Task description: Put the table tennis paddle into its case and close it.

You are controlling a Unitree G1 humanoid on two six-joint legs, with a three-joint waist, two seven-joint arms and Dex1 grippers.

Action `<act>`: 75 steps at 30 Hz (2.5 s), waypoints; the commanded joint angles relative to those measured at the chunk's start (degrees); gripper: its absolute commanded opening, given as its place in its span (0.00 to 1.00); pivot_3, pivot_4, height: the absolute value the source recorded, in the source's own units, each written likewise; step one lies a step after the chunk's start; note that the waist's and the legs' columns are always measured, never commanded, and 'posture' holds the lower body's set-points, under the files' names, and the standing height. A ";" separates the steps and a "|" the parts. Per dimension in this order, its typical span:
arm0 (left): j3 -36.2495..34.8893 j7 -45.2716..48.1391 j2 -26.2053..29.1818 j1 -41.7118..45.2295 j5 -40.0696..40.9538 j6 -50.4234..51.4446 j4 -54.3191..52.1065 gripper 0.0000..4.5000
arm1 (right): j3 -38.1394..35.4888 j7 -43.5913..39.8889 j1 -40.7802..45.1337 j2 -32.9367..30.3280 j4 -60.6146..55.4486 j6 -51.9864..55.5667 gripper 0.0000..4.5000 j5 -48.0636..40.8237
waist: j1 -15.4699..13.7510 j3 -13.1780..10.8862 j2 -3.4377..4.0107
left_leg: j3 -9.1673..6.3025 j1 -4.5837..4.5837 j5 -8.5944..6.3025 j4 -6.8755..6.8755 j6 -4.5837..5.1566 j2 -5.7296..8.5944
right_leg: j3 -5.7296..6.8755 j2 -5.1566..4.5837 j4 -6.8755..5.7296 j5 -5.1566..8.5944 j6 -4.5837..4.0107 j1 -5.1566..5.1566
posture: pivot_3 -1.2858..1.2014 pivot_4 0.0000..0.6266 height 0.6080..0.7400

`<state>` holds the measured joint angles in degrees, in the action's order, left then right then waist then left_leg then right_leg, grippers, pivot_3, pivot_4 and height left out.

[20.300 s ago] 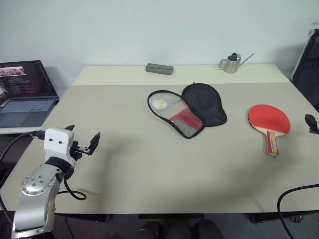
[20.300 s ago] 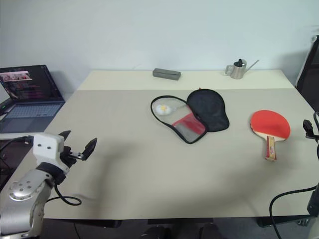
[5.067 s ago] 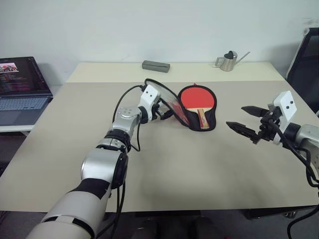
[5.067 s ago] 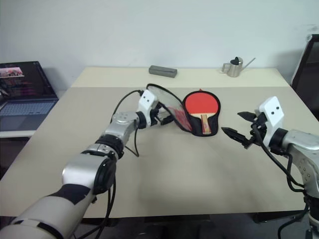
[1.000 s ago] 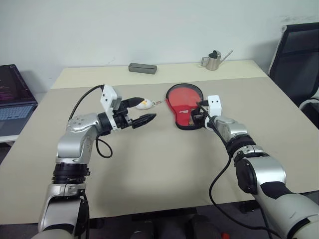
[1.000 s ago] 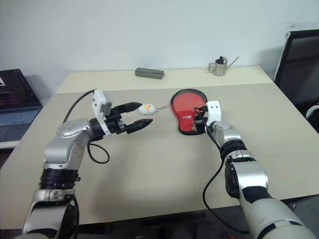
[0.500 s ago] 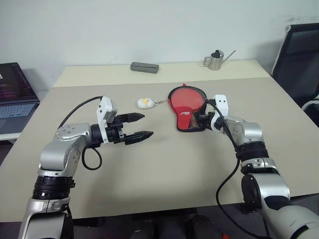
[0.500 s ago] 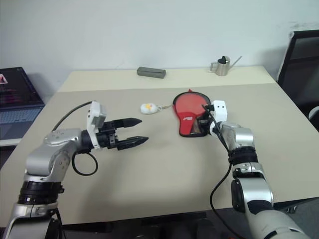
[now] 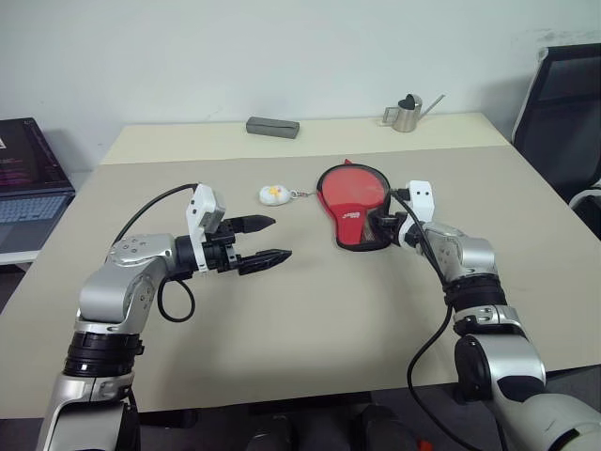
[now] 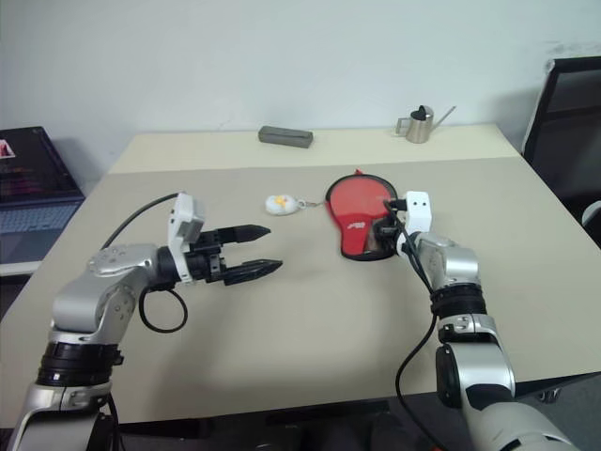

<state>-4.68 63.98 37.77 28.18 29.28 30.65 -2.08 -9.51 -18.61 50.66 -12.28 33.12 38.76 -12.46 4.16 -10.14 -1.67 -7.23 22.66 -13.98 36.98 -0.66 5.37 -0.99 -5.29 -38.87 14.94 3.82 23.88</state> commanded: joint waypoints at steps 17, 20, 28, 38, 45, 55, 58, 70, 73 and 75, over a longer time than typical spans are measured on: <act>0.69 -0.48 -0.39 1.58 0.26 -2.05 -0.94 1.00 | 1.97 -0.50 -0.97 -3.37 5.79 -6.95 0.61 1.67 | -0.11 0.00 0.00 | 0.02 0.00 0.00 0.00 0.01 -0.01 | -0.01 0.01 0.00 -0.01 -0.02 0.00 | 0.52 0.24 1.00; 0.79 -0.49 -0.38 1.73 0.21 -2.26 -0.77 1.00 | 1.87 -0.45 0.36 -2.64 10.09 -9.92 0.61 2.00 | -0.08 0.00 0.00 | 0.03 -0.04 -0.01 0.00 0.01 -0.01 | -0.01 0.01 0.01 -0.01 -0.02 -0.06 | 0.52 0.24 1.00; 0.82 -0.65 -0.30 1.52 -0.03 -2.63 -0.83 1.00 | 3.44 -0.72 2.90 -0.89 17.66 -14.75 0.74 4.23 | 0.21 0.00 0.00 | 0.02 -0.32 0.00 0.00 0.00 -0.08 | -0.01 0.11 0.00 -0.09 -0.15 -0.30 | 0.52 0.24 1.00; 1.10 -0.66 -0.29 1.44 -0.16 -3.23 -0.77 1.00 | 5.20 -0.26 5.99 1.03 25.21 -18.51 0.80 7.68 | 0.64 0.00 0.00 | 0.02 -0.77 0.00 -0.04 -0.01 -0.14 | -0.03 0.16 0.00 -0.12 -0.19 -0.65 | 0.52 0.24 1.00; 1.37 -0.67 -0.26 1.01 -0.20 -3.50 -1.13 1.00 | 6.09 -1.33 6.25 2.93 25.61 -17.78 0.45 8.37 | 0.77 0.01 -0.01 | 0.02 -0.82 0.01 -0.05 -0.02 -0.22 | -0.06 0.26 0.00 -0.15 -0.25 -0.65 | 0.52 0.24 1.00; 0.81 -0.62 0.49 -0.24 0.06 -3.24 -1.88 1.00 | 4.86 -0.21 7.34 4.17 24.92 -16.37 0.01 7.64 | 0.83 0.01 -0.01 | 0.01 -0.83 0.01 -0.09 -0.03 -0.23 | -0.06 0.26 0.01 -0.16 -0.26 -0.65 | 0.52 0.24 1.00; 0.17 -0.12 1.62 -1.62 0.50 -2.64 -2.52 1.00 | 3.49 0.16 7.54 4.14 22.53 -13.69 0.01 6.28 | 0.84 0.00 0.00 | 0.01 -0.84 0.01 -0.10 -0.03 -0.24 | -0.07 0.27 0.00 -0.16 -0.26 -0.64 | 0.52 0.24 1.00; -0.67 3.43 6.50 -6.96 6.37 4.32 -8.10 1.00 | -0.05 2.68 3.71 4.42 3.65 4.08 0.01 0.69 | 0.65 -0.04 0.06 | -0.01 -0.68 -0.01 -0.32 -0.07 -0.29 | -0.03 0.26 0.19 -0.10 -0.34 -0.49 | 0.52 0.24 1.00; -0.78 3.87 7.13 -6.88 7.53 5.82 -8.61 1.00 | -0.35 3.10 2.48 4.04 -0.78 7.62 0.01 -0.24 | 0.53 -0.05 0.08 | -0.02 -0.60 -0.02 -0.33 -0.07 -0.29 | -0.02 0.26 0.24 -0.10 -0.34 -0.43 | 0.52 0.24 1.00; -0.66 5.03 8.17 -7.11 7.72 5.90 -8.74 1.00 | -0.35 3.16 1.52 3.61 -3.55 9.56 0.01 -0.55 | 0.49 -0.05 0.08 | -0.02 -0.59 -0.02 -0.34 -0.07 -0.28 | -0.01 0.26 0.27 -0.10 -0.34 -0.42 | 0.52 0.24 1.00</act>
<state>-3.77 67.67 44.10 20.91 35.74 36.46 -8.81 -9.73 -15.30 52.37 -8.42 33.22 46.36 -11.71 4.65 -10.20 -1.59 -7.25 22.08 -14.01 36.62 -0.74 5.08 -0.99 -5.03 -38.59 14.84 3.48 23.47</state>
